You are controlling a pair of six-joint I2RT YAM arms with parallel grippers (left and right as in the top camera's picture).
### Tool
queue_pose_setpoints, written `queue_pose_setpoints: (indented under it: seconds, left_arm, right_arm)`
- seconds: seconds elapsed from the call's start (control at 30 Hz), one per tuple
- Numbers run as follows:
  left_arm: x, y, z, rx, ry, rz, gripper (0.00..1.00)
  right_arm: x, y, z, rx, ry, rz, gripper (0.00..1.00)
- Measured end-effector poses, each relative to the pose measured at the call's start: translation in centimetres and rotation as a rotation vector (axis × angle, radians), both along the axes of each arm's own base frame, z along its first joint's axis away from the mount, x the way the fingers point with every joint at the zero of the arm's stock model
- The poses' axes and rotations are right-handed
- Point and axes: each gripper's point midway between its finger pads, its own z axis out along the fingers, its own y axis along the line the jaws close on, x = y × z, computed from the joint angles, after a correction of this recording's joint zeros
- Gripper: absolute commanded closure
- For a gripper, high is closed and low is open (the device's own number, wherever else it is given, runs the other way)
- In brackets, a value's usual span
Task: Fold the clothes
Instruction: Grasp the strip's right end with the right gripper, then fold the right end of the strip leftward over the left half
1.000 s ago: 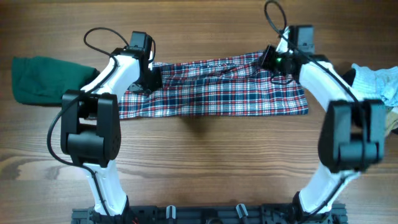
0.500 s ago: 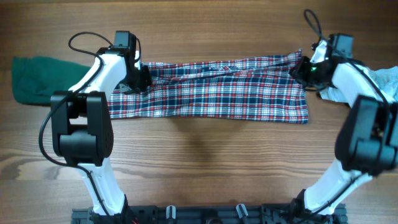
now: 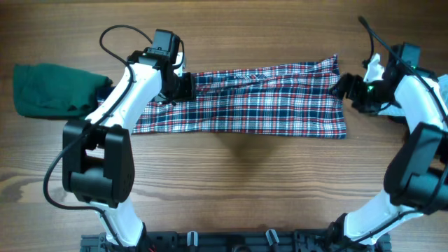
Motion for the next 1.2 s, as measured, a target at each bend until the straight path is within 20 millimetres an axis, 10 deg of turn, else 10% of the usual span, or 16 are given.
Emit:
queue_pose_setpoints:
  seconds: [0.23, 0.47, 0.57, 0.83, 1.0, 1.07, 1.2]
  left_arm:
    - [-1.4, 2.4, -0.3, -0.016, 0.099, 0.112, 0.41]
    - [-0.8, 3.2, -0.1, -0.049, 0.091, 0.154, 0.39]
    - [-0.7, 3.2, -0.1, -0.049, 0.088, 0.153, 0.39]
    - [0.5, 3.0, 0.2, -0.061, 0.038, 0.152, 0.37]
    - [0.5, 3.0, 0.2, -0.061, 0.036, 0.152, 0.37]
    - [0.5, 3.0, 0.2, -0.061, 0.036, 0.152, 0.37]
    - [0.5, 3.0, 0.2, -0.061, 0.038, 0.152, 0.36]
  right_arm:
    - [-0.3, 1.8, 0.5, 0.116, -0.026, 0.068, 0.02]
    - [0.5, -0.7, -0.2, 0.03, -0.072, 0.084, 0.02]
    - [-0.2, 0.2, -3.2, 0.094, -0.018, 0.139, 0.05]
    - [-1.3, 2.7, -2.9, 0.256, -0.031, 0.275, 0.08]
    - [-1.4, 4.7, -3.1, 0.341, -0.035, 0.299, 0.41]
    - [-1.2, 5.3, -3.6, 0.362, -0.043, 0.298, 0.96]
    - [-1.5, 4.3, -4.9, 0.343, 0.094, 0.13, 0.96]
